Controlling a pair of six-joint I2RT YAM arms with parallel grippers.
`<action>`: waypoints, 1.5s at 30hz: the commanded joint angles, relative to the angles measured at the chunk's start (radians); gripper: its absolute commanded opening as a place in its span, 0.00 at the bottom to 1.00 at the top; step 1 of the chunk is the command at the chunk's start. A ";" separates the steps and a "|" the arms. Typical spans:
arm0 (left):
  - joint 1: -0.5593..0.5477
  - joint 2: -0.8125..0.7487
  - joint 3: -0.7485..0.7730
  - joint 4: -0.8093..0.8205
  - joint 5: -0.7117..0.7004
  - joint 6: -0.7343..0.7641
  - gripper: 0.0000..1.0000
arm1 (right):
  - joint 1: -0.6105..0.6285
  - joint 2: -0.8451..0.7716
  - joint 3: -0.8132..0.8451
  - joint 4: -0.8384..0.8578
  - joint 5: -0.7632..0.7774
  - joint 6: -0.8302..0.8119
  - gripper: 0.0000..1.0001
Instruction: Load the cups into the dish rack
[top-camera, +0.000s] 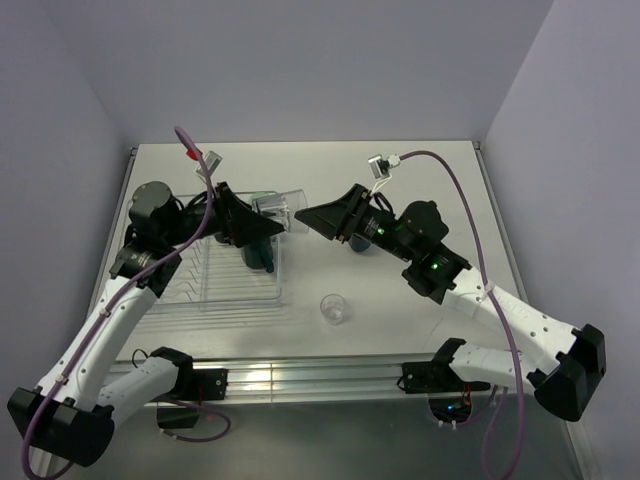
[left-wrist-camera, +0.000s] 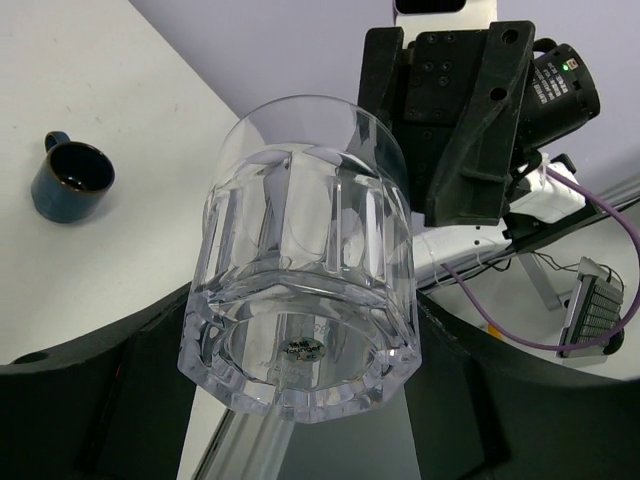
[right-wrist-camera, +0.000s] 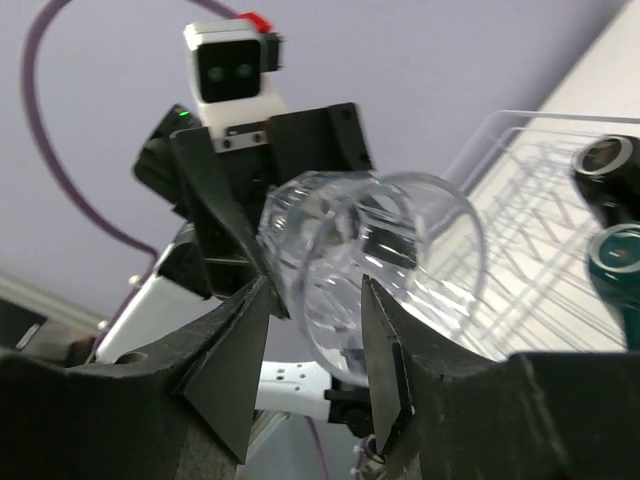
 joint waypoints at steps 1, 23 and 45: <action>0.027 -0.021 0.065 -0.024 -0.006 0.037 0.00 | 0.009 -0.063 0.063 -0.130 0.107 -0.062 0.49; 0.107 0.052 0.283 -0.919 -0.899 0.373 0.00 | 0.006 -0.122 0.128 -0.628 0.537 -0.197 0.56; 0.037 0.315 0.183 -0.888 -1.104 0.348 0.00 | 0.006 -0.046 0.148 -0.646 0.494 -0.235 0.57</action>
